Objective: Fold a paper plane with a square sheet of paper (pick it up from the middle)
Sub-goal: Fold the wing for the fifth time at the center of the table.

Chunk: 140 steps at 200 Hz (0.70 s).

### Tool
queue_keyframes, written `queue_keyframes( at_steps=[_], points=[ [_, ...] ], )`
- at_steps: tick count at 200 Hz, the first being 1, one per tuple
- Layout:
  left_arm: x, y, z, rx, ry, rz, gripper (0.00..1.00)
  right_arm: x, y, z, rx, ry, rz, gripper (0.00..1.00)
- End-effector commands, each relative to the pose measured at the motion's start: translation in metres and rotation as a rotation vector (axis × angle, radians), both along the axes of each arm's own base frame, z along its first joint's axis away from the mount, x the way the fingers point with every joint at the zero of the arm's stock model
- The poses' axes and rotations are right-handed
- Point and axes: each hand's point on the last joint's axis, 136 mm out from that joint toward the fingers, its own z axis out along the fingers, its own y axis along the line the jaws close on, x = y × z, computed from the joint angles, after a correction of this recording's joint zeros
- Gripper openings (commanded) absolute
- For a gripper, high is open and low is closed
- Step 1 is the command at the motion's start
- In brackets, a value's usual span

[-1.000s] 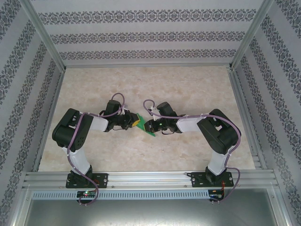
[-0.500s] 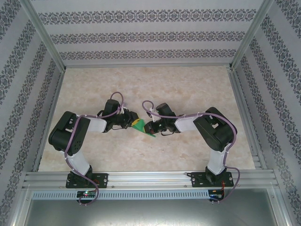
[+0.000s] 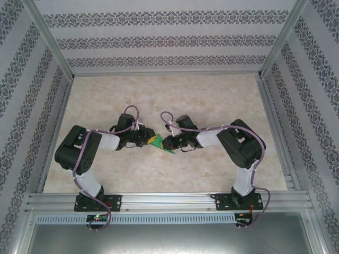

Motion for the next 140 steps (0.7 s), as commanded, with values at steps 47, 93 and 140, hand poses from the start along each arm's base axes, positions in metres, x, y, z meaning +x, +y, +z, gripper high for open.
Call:
queue_keyframes(
  at_steps=[47,93,140],
  points=[
    [-0.015,0.010,-0.023,0.076,0.062,0.029,0.18,-0.006,-0.008,-0.027,-0.086,0.101,-0.021,0.08],
    [-0.018,0.015,-0.030,0.103,0.081,0.044,0.18,-0.008,-0.011,-0.033,-0.101,0.127,-0.033,0.08],
    [-0.018,0.018,-0.032,0.123,0.084,0.050,0.17,-0.010,-0.012,-0.036,-0.109,0.144,-0.028,0.09]
  ],
)
